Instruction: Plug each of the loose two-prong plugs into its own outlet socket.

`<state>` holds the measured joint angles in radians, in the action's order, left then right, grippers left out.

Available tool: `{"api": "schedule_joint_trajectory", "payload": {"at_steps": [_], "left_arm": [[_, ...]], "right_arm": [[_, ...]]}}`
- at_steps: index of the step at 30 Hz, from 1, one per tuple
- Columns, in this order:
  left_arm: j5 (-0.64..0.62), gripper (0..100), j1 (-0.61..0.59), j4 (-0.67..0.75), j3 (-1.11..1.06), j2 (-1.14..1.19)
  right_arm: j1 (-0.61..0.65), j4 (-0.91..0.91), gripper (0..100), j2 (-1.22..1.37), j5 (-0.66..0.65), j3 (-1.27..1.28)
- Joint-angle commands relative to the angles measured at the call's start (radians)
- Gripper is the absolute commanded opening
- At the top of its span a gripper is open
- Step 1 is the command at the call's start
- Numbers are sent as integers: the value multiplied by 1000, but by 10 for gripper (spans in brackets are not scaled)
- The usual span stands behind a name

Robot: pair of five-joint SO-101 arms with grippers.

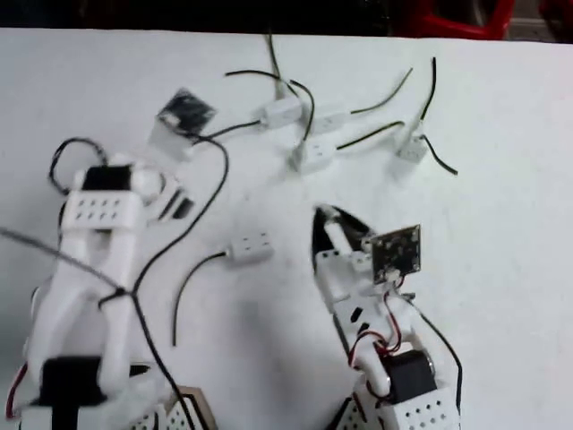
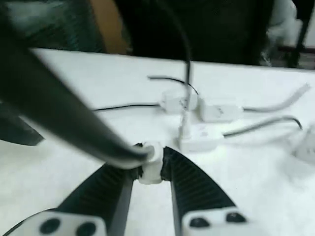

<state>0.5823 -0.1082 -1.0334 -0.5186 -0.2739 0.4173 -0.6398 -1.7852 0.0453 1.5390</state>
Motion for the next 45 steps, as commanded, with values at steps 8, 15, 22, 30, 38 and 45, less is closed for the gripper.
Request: {"api": "schedule_joint_trajectory", "payload": {"at_steps": [8,15,22,30,38,45], "left_arm": [[-249,241,-142,15,-376,-438],[-272,241,-180,227,-601,-473],[-269,241,-180,298,-674,-473],[-269,241,-180,292,-677,-473],[-269,241,-180,292,-677,-473],[-269,241,-180,292,-677,-473]], "right_arm": [[166,-39,17,414,-17,-282],[219,-41,21,820,0,-474],[259,8,17,1024,0,-549],[236,208,17,1268,84,-554],[147,355,17,1411,101,-554],[137,334,17,1420,104,-548]]}}
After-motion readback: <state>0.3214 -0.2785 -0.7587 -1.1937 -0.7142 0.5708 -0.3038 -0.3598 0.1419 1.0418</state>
